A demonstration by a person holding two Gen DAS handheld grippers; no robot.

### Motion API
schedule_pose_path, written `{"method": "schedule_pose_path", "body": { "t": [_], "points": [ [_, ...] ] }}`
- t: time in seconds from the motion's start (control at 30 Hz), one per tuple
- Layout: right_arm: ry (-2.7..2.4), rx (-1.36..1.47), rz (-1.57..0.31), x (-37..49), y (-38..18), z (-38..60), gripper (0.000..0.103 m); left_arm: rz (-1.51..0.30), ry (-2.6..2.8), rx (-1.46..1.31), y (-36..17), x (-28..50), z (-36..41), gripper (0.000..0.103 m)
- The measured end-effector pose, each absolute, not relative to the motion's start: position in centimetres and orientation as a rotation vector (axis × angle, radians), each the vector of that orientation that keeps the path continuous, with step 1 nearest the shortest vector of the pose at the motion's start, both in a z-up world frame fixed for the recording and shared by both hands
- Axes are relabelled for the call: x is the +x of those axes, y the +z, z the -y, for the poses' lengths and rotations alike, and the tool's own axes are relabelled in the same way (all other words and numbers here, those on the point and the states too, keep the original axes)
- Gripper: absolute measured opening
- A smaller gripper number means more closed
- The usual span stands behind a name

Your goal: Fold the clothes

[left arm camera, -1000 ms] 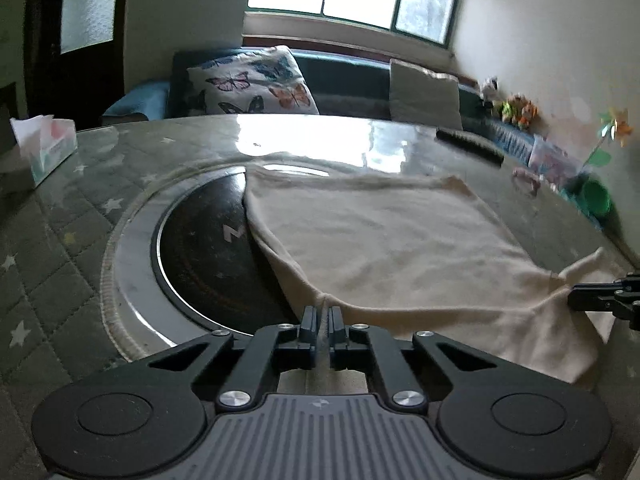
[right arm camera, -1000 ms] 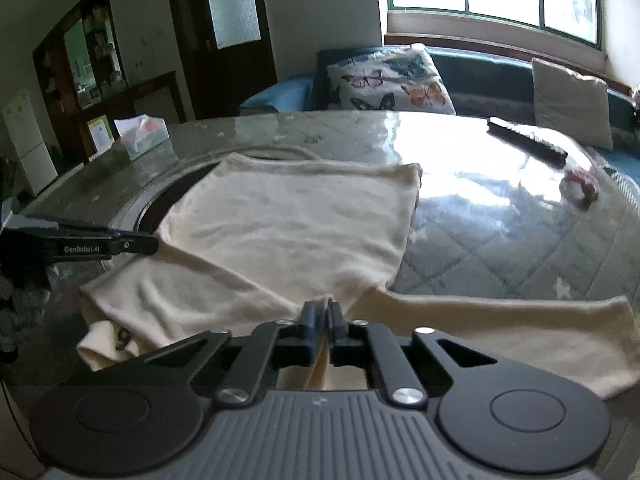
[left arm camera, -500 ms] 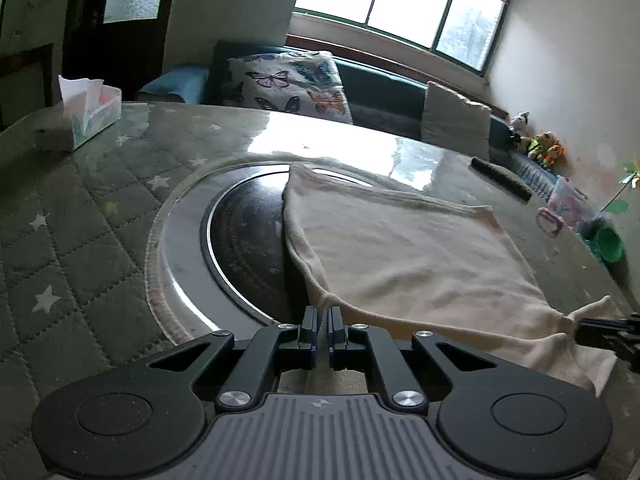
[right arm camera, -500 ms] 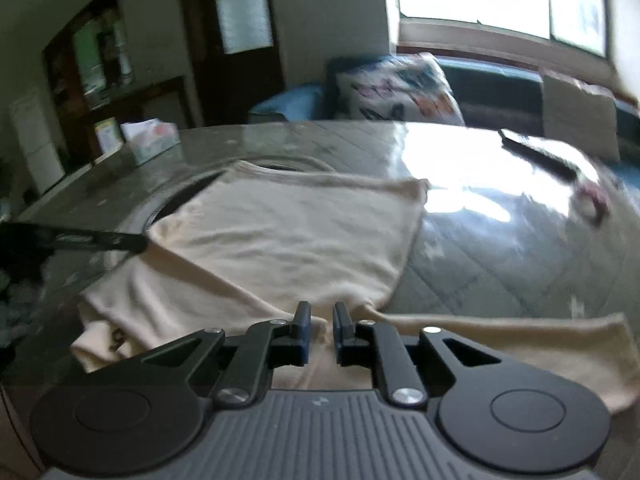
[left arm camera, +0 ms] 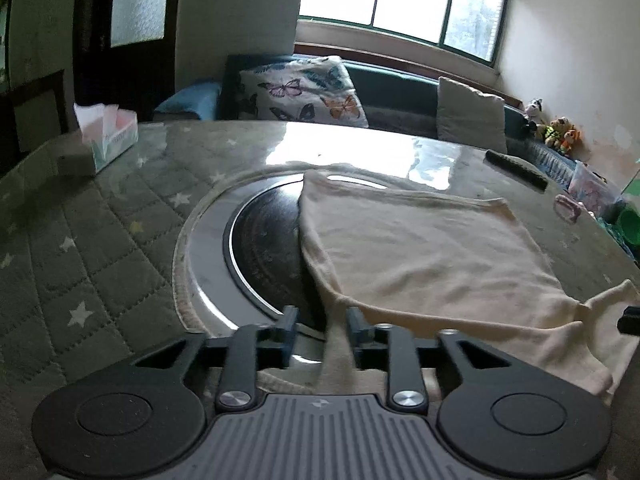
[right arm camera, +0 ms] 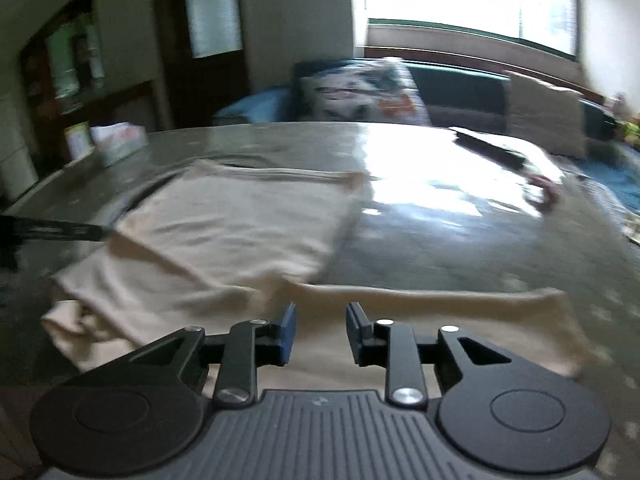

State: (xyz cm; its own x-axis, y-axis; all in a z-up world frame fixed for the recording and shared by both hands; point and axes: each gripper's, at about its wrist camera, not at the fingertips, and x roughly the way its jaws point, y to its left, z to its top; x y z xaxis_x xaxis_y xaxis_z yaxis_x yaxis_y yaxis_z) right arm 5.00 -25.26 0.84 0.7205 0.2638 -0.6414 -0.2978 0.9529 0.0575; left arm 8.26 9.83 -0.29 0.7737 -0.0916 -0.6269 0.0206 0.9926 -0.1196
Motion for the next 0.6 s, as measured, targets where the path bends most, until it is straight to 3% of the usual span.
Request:
{"method": "schedule_pose_path", "body": {
  "t": [0.1, 0.17, 0.2, 0.6],
  "points": [
    [0.186, -0.036, -0.705, 5.0, 0.6, 28.5, 0.028, -0.664, -0.089, -0.078, 0.3, 7.6, -8.8, 0.049],
    [0.116, -0.015, -0.706, 5.0, 0.4, 30.2, 0.039, -0.654, -0.113, -0.057, 0.7, 7.3, -7.9, 0.052],
    [0.064, -0.007, -0.704, 5.0, 0.2, 31.4, 0.040, -0.649, -0.125, -0.046, 0.9, 7.2, -7.4, 0.054],
    [-0.148, 0.136, -0.709, 5.5, -2.2, 37.8, 0.039, -0.667, -0.279, 0.047, 0.5, 7.7, -0.6, 0.072]
  ]
}}
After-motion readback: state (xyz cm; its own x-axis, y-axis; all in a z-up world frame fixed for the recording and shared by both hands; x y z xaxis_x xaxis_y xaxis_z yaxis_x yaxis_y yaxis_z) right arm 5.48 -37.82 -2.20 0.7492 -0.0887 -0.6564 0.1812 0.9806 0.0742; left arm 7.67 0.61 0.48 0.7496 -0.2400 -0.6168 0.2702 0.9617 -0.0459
